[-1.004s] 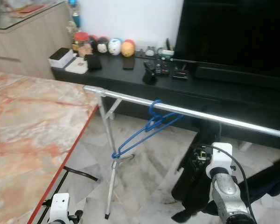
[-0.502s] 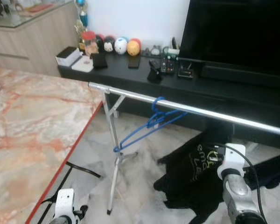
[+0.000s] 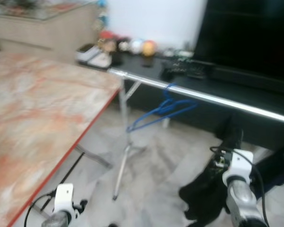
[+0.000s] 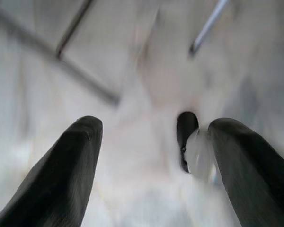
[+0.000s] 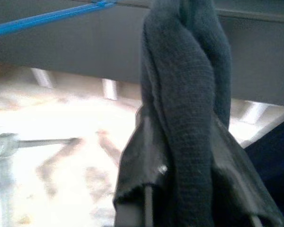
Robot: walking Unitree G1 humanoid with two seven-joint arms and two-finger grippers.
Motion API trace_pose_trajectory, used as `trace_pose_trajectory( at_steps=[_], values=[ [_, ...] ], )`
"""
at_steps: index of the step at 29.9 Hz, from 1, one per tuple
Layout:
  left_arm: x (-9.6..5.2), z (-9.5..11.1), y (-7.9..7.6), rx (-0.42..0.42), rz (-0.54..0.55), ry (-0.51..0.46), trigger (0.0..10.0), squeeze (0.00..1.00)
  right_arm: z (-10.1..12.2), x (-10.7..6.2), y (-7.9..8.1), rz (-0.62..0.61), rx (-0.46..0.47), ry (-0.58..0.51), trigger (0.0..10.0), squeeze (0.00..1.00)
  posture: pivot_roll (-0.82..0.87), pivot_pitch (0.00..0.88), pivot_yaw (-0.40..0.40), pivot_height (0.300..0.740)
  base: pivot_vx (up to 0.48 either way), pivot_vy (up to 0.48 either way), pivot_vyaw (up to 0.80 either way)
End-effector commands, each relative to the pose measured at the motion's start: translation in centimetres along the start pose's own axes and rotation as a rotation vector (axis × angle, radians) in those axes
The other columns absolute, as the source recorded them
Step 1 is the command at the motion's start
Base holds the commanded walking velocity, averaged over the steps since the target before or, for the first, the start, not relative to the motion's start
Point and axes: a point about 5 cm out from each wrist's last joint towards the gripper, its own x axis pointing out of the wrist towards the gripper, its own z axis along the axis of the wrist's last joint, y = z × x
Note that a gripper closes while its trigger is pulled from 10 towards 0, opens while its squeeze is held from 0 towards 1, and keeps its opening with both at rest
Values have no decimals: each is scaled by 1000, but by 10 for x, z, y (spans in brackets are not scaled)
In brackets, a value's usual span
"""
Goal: Hang hanger
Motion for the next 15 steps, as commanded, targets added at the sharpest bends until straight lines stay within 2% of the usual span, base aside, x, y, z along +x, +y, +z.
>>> trace_pose_trajectory(
  at_steps=[1,15],
  values=[
    [2,11,2,17,2,-29,10000,0,7,2,-2,-6,4,-37,10000,0,-111,0,11,740,-356,0,0],
    [2,8,0,18,-8,-20,10000,0,4,1,1,5,5,-31,10000,0,-108,0,1,740,-370,0,0]
  ],
)
